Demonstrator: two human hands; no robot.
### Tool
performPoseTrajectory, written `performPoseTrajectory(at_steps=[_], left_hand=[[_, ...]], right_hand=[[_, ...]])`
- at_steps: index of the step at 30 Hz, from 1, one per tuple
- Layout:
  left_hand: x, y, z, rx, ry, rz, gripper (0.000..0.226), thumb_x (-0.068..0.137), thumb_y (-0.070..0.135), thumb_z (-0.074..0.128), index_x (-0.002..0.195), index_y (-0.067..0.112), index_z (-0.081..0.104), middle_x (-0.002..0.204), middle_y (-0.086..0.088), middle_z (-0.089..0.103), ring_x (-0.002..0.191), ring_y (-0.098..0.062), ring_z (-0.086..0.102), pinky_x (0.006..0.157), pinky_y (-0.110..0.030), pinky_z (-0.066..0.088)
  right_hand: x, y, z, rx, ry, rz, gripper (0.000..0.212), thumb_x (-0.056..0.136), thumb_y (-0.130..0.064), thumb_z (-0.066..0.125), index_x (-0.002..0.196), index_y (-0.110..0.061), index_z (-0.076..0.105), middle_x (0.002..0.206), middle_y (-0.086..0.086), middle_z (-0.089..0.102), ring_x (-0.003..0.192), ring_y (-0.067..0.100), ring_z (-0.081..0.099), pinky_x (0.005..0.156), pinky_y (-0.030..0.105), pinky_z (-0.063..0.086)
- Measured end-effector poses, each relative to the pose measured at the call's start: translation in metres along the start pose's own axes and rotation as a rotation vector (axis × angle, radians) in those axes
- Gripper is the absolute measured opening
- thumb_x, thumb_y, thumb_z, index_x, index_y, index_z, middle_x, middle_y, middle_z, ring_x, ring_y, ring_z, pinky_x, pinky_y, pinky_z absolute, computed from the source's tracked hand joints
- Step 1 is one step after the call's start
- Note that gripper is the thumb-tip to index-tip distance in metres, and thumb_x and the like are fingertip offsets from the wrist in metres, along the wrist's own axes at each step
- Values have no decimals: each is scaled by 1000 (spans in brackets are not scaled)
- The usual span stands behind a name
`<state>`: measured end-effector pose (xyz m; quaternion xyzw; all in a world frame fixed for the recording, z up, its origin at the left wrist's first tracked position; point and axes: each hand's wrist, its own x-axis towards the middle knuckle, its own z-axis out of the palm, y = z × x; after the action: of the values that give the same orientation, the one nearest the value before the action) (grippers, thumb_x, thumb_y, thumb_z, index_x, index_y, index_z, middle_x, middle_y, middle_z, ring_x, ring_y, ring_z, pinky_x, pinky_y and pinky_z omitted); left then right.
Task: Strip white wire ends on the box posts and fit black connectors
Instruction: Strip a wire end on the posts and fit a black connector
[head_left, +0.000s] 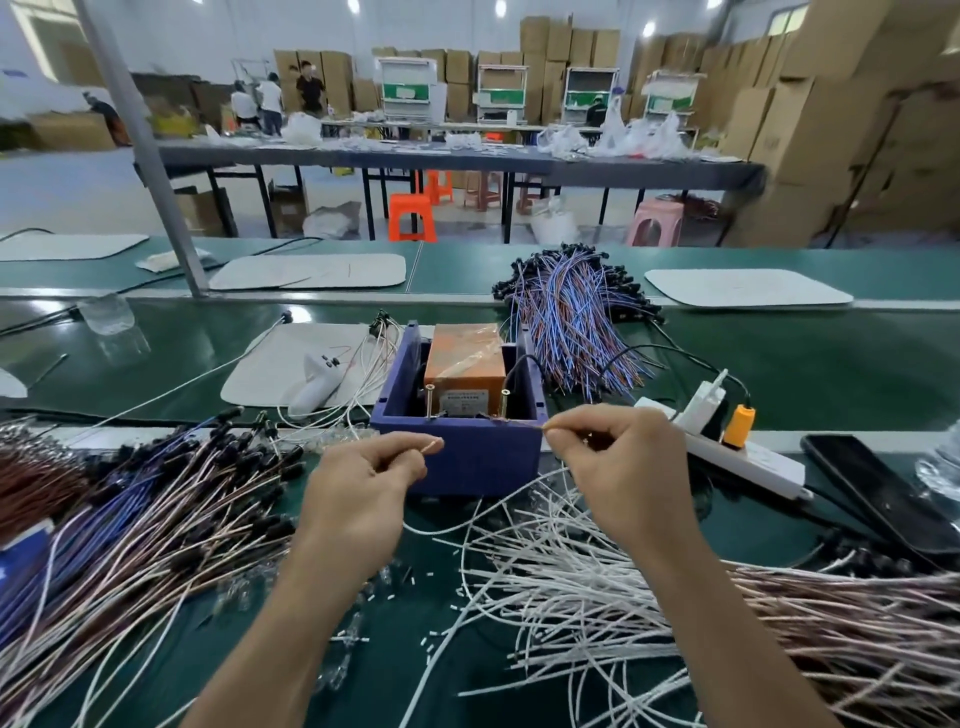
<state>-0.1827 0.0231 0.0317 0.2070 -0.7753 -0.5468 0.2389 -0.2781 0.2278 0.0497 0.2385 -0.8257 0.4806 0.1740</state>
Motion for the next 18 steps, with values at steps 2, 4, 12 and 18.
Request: performPoseTrajectory(at_steps=[2,4,12,18], left_hand=[[1,0,5,86,84,56,25,88,20,80,88,45,79,73,25,74,64,-9,69,55,-8,48],[1,1,8,118,166,75,23,80,23,88,83,42,77,67,27,71,64,5,69,57,-6,48],[6,-4,13,255,325,165,24,76,28,90,65,39,71,66,35,66,60,8,66,60,-20,51],[11,-6,14,260,374,156,28,79,32,86,62,42,67,66,37,65,60,7,66,57,-17,46]], right_hand=[[0,6,7,-27,-11,-9,14,81,-13,81,78,-26,82,67,-22,71,56,4,61,56,32,54],[-1,11,12,-52,-15,-19,12,81,-15,82,79,-27,82,69,-20,72,60,3,62,60,33,55],[-3,20,25,-29,79,-15,11,79,-14,85,83,-24,83,71,-17,74,67,4,67,63,32,58],[-4,20,29,-61,194,28,8,79,-16,85,83,-24,84,67,-15,73,58,3,59,60,17,45]])
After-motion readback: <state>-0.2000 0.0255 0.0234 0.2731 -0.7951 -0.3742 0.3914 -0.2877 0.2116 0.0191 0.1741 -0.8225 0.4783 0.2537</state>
